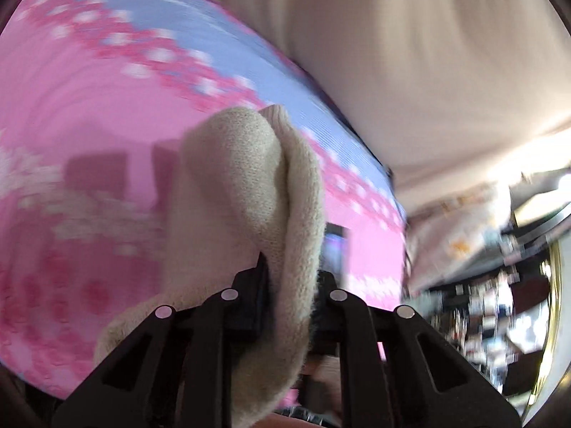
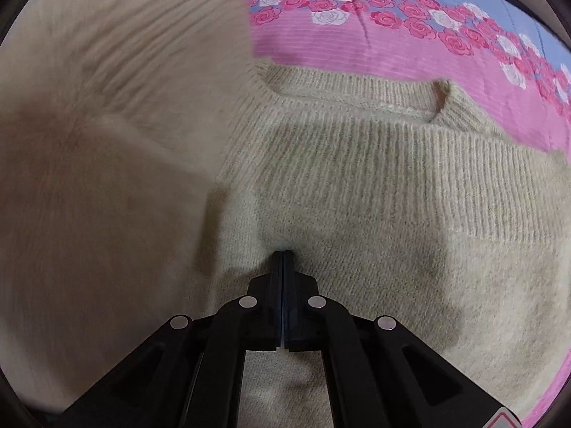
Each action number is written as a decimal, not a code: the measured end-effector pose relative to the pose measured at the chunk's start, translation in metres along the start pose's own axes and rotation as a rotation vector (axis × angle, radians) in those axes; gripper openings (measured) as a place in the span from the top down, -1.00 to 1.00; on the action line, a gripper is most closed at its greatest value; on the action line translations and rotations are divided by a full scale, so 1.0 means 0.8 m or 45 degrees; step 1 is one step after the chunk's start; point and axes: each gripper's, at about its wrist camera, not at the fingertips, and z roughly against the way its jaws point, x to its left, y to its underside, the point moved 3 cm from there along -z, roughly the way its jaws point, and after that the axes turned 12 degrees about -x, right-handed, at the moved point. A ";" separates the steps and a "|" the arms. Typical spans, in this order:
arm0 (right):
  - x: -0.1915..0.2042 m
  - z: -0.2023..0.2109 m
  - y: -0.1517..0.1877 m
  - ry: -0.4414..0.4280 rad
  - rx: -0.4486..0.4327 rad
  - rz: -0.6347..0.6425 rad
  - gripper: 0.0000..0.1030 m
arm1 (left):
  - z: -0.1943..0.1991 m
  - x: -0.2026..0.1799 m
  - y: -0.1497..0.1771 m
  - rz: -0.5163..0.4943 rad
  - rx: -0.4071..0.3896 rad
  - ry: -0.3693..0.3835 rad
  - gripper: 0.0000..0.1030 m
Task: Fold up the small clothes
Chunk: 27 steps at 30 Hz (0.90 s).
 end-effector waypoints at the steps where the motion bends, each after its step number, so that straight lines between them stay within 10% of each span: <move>1: -0.011 0.005 0.001 -0.074 -0.014 -0.046 1.00 | -0.012 -0.014 0.006 -0.030 0.019 -0.008 0.71; 5: -0.084 0.069 0.013 -0.216 -0.167 -0.272 0.86 | -0.069 -0.062 0.031 -0.143 0.079 -0.073 0.71; 15: -0.270 0.201 0.112 -0.061 -0.348 -0.599 0.70 | -0.216 -0.096 0.130 -0.328 0.243 -0.287 0.37; 22: -0.246 0.215 0.097 -0.185 -0.393 -0.605 -0.02 | -0.128 -0.129 0.103 -0.328 0.024 -0.095 -0.67; 27: -0.191 0.177 0.062 -0.325 -0.303 -0.625 -0.23 | -0.047 -0.080 0.053 -0.311 -0.195 -0.233 -0.69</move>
